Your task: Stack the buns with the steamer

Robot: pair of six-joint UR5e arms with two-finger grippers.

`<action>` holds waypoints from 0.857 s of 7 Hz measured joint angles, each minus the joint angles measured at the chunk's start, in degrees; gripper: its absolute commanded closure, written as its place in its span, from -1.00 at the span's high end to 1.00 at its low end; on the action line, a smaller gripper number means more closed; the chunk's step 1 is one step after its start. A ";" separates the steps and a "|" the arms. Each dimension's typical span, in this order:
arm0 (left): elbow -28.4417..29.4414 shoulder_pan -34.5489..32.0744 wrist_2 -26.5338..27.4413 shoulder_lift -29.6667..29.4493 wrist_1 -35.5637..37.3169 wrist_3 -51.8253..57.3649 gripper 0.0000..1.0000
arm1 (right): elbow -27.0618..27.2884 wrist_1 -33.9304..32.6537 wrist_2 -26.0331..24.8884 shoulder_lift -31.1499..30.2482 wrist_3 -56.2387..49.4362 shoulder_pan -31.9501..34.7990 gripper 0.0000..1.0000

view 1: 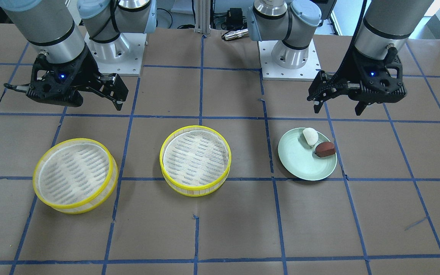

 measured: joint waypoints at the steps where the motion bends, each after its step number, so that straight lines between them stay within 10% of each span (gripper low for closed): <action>1: -0.01 -0.03 0.06 0.05 -0.04 0.13 1.00 | 0.00 0.02 -0.03 0.15 0.00 -0.03 1.00; 6: -6.34 0.54 0.22 1.09 2.26 1.62 0.97 | 0.01 0.08 -0.01 0.40 0.06 -0.27 1.00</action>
